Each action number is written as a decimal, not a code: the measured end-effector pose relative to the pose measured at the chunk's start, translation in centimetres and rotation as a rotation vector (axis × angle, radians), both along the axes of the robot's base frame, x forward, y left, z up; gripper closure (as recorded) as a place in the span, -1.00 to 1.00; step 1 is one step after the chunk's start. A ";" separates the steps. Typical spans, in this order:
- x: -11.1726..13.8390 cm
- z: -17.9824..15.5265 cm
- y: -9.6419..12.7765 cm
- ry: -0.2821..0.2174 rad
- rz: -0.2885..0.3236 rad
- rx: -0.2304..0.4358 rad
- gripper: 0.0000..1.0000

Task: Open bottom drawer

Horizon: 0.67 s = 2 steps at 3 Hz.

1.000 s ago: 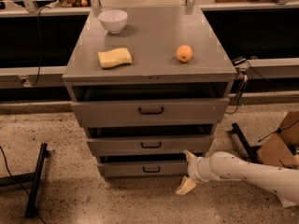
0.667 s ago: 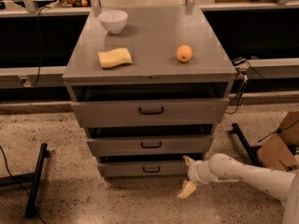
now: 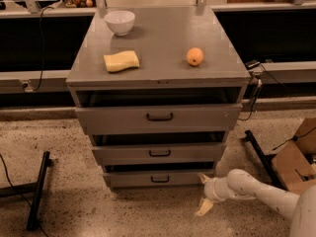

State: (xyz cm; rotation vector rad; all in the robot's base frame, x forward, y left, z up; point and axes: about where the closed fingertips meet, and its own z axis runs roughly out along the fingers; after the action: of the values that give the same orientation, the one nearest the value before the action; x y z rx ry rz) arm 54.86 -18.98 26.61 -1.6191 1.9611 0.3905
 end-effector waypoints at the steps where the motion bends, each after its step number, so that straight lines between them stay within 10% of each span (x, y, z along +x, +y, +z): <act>1: 1.3 -2.4 -0.5 -0.003 0.004 0.000 -1.00; 2: 4.1 -4.9 -0.2 -0.011 0.010 0.003 -1.00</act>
Offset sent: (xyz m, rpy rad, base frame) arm 0.0828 -0.0059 -0.0708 -0.0012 -0.0364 0.0036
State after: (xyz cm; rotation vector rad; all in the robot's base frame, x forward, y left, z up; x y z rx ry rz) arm 58.95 -19.13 21.73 -1.6267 1.9442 0.3877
